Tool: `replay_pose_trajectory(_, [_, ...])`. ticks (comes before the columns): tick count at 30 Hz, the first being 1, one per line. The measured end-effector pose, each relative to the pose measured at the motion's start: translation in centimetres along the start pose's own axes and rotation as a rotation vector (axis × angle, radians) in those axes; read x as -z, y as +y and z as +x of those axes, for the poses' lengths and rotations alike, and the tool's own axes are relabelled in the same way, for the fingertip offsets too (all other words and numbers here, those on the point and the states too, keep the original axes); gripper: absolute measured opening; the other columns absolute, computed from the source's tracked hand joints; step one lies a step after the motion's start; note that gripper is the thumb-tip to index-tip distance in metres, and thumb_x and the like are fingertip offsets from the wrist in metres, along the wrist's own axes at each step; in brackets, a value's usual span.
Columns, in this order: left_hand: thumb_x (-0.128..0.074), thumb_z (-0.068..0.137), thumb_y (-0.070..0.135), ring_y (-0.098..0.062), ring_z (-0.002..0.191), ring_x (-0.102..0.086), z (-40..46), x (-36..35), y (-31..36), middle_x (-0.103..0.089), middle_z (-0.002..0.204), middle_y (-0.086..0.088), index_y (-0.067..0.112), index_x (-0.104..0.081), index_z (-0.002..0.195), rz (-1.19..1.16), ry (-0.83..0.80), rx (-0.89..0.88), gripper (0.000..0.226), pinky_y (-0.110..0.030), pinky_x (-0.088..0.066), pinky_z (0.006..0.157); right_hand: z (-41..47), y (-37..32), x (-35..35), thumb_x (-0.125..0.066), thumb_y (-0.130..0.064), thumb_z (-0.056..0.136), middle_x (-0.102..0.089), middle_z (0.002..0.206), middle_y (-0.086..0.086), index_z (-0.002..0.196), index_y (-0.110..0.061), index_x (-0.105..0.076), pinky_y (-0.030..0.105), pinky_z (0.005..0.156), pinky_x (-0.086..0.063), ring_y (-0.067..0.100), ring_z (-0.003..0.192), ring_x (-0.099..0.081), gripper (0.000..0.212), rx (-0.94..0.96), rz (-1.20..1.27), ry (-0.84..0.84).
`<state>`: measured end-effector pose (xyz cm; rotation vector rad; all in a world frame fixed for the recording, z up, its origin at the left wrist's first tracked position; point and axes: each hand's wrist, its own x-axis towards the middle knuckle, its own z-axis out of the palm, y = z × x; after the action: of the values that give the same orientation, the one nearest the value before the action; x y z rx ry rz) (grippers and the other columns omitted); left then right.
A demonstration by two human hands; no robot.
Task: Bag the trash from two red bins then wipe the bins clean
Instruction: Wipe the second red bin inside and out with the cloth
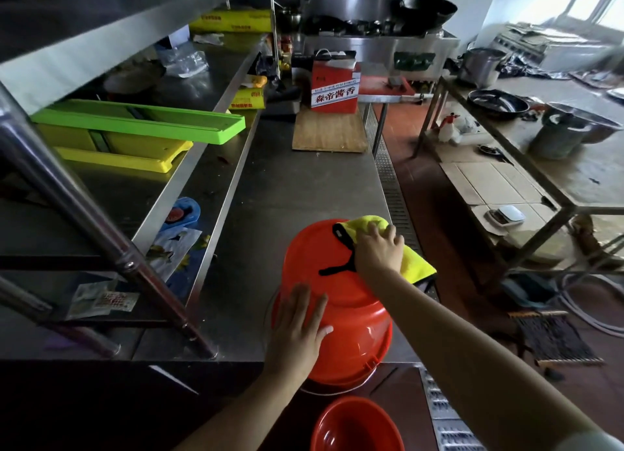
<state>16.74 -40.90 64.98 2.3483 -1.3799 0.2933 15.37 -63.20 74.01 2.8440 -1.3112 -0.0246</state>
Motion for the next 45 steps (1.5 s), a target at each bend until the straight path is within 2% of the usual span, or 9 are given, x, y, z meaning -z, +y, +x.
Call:
replay_pose_trajectory(4, [-0.074,0.081,0.047,-0.035,0.134,-0.045,0.9,0.0,3.0,-0.042,0.150,-0.016,0.017,-0.051,0.142,-0.004,-0.022,0.080,0.072,-0.043,-0.025,0.112,-2.1,-4.8,-0.9,-0.042,-0.037,0.101,-0.044,0.147,0.002,0.132,-0.029,-0.056,0.048,0.102,-0.030,0.038,0.132,-0.032,0.035,0.200,0.091,-0.030])
replay_pose_trajectory(7, [-0.067,0.087,0.048,-0.033,0.139,-0.038,0.8,0.0,2.3,-0.036,0.154,-0.014,0.020,-0.044,0.147,0.000,-0.003,0.059,0.070,-0.045,-0.028,0.112,-1.8,-4.8,-0.9,-0.043,-0.041,0.101,-0.040,0.153,-0.001,0.140,-0.035,-0.048,0.048,0.103,-0.029,0.037,0.135,-0.030,0.040,0.306,0.090,-0.031])
replay_pose_trajectory(11, [-0.059,0.093,0.048,-0.031,0.145,-0.026,0.6,-0.3,1.3,-0.030,0.157,-0.013,0.025,-0.039,0.149,-0.022,-0.040,0.001,0.064,-0.051,-0.035,0.111,-0.4,1.6,-0.9,-0.044,-0.032,0.098,-0.041,0.152,-0.004,0.135,-0.037,-0.053,0.044,0.101,-0.031,0.035,0.129,-0.035,0.039,0.148,-0.013,-0.014])
replay_pose_trajectory(15, [-0.044,0.099,0.055,-0.026,0.150,-0.009,1.0,-0.5,0.9,-0.012,0.163,-0.007,0.030,-0.022,0.155,-0.054,-0.112,-0.017,0.065,-0.047,-0.020,0.118,-0.4,3.6,-0.8,-0.042,-0.027,0.098,-0.036,0.155,-0.001,0.135,-0.033,-0.054,0.045,0.103,-0.030,0.037,0.129,-0.033,0.039,-0.024,-0.004,0.006])
replay_pose_trajectory(21, [-0.036,0.095,0.066,-0.022,0.150,0.008,0.5,-0.2,0.0,0.009,0.164,-0.001,0.030,-0.001,0.157,-0.046,-0.189,-0.041,0.080,-0.046,-0.017,0.115,-4.4,-4.0,-1.9,-0.041,-0.040,0.101,-0.033,0.158,0.003,0.143,-0.032,-0.046,0.050,0.104,-0.028,0.038,0.135,-0.028,0.043,0.262,0.079,-0.022])
replay_pose_trajectory(24, [-0.032,0.095,0.068,-0.021,0.150,0.013,0.2,0.3,-0.4,0.008,0.164,-0.001,0.032,-0.003,0.156,-0.008,-0.208,-0.042,0.077,-0.050,-0.025,0.111,-3.7,-2.3,-1.4,-0.041,-0.040,0.101,-0.031,0.160,-0.004,0.143,-0.039,-0.045,0.047,0.104,-0.029,0.035,0.134,-0.029,0.042,0.352,0.033,-0.044])
replay_pose_trajectory(31, [-0.026,0.096,0.066,-0.016,0.148,0.018,1.0,1.5,-0.6,0.021,0.161,0.006,0.041,0.008,0.153,-0.050,-0.272,-0.088,0.070,-0.049,-0.018,0.115,-2.3,5.1,0.2,-0.043,-0.027,0.098,-0.035,0.154,-0.006,0.131,-0.037,-0.056,0.043,0.102,-0.031,0.034,0.126,-0.032,0.037,0.067,-0.003,-0.025])
replay_pose_trajectory(38, [-0.037,0.100,0.047,-0.008,0.147,0.020,1.4,2.5,-3.0,0.018,0.162,0.010,0.038,0.006,0.155,-0.069,-0.290,-0.199,0.070,-0.046,-0.009,0.116,-5.8,0.1,-1.1,-0.040,-0.043,0.102,-0.024,0.163,-0.006,0.149,-0.042,-0.036,0.048,0.107,-0.029,0.034,0.138,-0.025,0.047,0.411,0.036,-0.072])
replay_pose_trajectory(45, [-0.042,0.099,0.034,-0.020,0.150,0.009,1.9,1.8,-2.9,0.011,0.164,0.001,0.035,0.001,0.156,-0.023,-0.288,-0.220,0.072,-0.055,-0.027,0.115,-5.0,5.0,0.2,-0.039,-0.027,0.100,-0.032,0.158,-0.003,0.138,-0.034,-0.050,0.045,0.106,-0.030,0.036,0.133,-0.030,0.040,0.091,-0.036,-0.058])
